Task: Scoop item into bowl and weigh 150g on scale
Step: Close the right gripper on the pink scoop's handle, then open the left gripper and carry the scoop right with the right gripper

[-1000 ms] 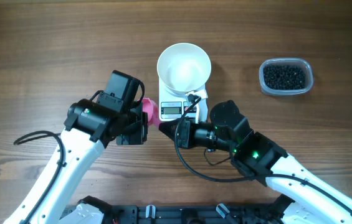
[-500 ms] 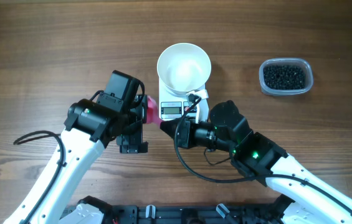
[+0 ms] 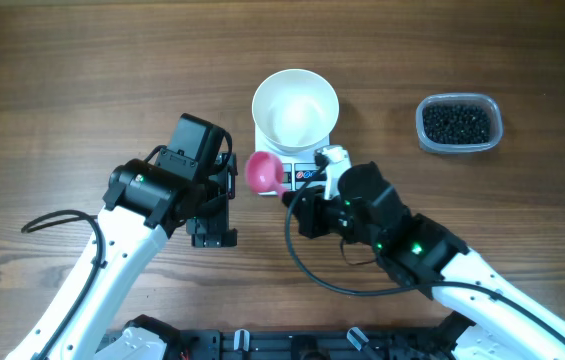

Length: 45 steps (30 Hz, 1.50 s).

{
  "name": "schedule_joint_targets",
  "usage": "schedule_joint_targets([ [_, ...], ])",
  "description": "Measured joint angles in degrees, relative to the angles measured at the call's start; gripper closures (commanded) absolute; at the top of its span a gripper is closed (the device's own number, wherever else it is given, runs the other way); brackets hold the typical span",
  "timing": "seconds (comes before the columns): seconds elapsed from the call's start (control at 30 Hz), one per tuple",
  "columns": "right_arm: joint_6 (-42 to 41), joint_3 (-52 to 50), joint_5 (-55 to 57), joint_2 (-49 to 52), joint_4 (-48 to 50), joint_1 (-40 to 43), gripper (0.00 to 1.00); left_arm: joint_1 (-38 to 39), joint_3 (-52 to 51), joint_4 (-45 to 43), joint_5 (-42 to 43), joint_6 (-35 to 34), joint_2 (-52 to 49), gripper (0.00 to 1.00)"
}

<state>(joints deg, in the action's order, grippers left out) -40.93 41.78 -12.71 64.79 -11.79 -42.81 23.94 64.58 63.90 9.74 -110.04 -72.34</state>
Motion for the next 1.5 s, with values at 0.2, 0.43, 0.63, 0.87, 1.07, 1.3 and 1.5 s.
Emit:
schedule_joint_targets([
  [0.2, 3.4, 0.2, 4.0, -6.0, -9.1, 3.2, 0.95, 0.0, 0.0, 0.0, 0.0, 0.6, 0.0, 0.00],
  [0.43, 5.3, 4.7, 13.4, -12.4, -29.5, 6.2, 0.95, 0.0, 0.0, 0.0, 0.0, 4.7, 0.0, 0.00],
  [0.63, 5.3, 12.9, 22.1, -16.7, -43.7, 6.3, 0.96, 0.0, 0.0, 0.4, 0.4, 12.1, 0.0, 0.38],
  [0.87, 4.4, 16.3, 25.0, -19.8, -52.8, 6.3, 0.96, 0.0, 0.0, -0.1, 0.9, 27.4, 0.0, 0.78],
  [1.07, 3.5, 16.9, 24.7, -23.4, -55.1, 6.3, 0.96, 0.0, 0.0, -4.4, 1.8, 41.0, 0.0, 0.96],
  [1.3, 3.5, 19.0, 25.2, -27.7, -55.5, 6.3, 0.96, 2.4, 0.0, -12.5, 4.1, 53.0, 0.0, 0.96],
  [1.5, 2.6, 19.2, 27.5, -28.1, -55.5, 6.3, 0.96, 8.8, 0.0, -16.1, 0.6, 59.1, -0.5, 0.96],
])
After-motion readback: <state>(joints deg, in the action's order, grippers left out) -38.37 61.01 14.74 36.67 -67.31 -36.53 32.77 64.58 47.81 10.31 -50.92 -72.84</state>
